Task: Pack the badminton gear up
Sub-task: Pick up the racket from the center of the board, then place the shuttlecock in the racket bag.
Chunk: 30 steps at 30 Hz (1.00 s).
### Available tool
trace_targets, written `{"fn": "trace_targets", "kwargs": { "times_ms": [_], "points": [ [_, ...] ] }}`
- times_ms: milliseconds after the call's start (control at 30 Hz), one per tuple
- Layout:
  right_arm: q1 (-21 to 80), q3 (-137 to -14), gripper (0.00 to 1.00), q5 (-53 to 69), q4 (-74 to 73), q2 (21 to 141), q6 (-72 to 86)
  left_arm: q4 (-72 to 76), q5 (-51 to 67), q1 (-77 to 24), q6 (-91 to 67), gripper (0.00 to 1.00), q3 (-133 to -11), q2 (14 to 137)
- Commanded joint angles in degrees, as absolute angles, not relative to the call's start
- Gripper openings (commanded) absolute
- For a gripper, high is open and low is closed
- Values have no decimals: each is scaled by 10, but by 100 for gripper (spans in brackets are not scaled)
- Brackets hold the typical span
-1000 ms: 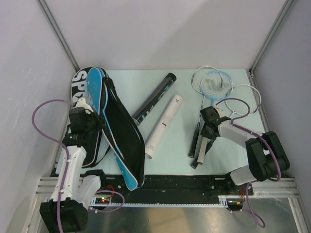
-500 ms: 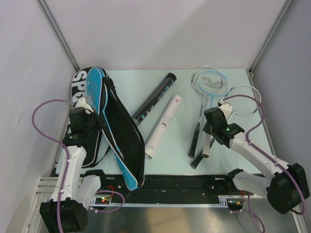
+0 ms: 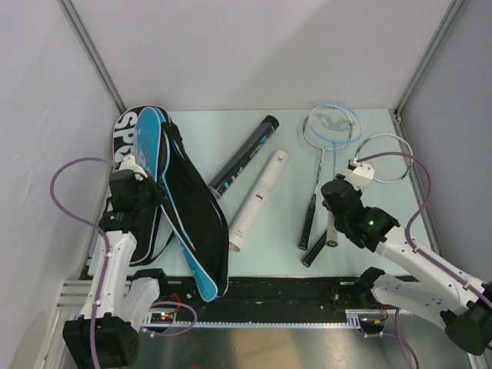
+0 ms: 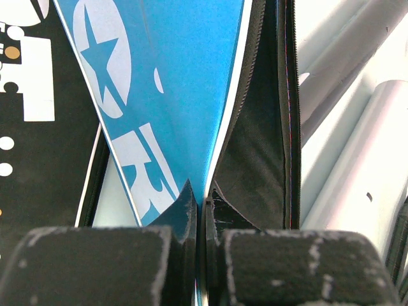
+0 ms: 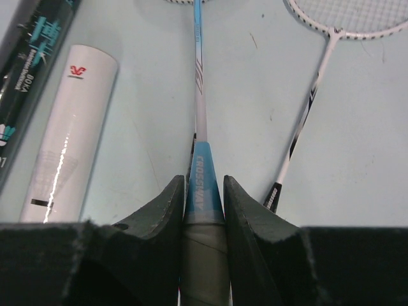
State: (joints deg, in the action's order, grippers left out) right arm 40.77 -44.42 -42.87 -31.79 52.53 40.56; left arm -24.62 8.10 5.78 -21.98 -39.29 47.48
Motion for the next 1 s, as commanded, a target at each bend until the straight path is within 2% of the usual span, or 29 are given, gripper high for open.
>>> {"fn": "trace_targets", "kwargs": {
  "times_ms": [0,233,400,667,967],
  "points": [
    [437,-481,0,-501,-261,505,370,-203,81,62,-221,0,-401,463],
    [495,-483,0,-533,-236,514,336,-203,80,62,-222,0,-401,465],
    [562,-483,0,-556,-165,522,266,-200,78,61,-230,0,-402,464],
    [711,-484,0,-600,-21,574,95,-192,74,62,-254,0,-400,463],
    [885,-501,0,-648,-6,637,47,-188,83,61,-275,0,-405,476]
  ]
}}
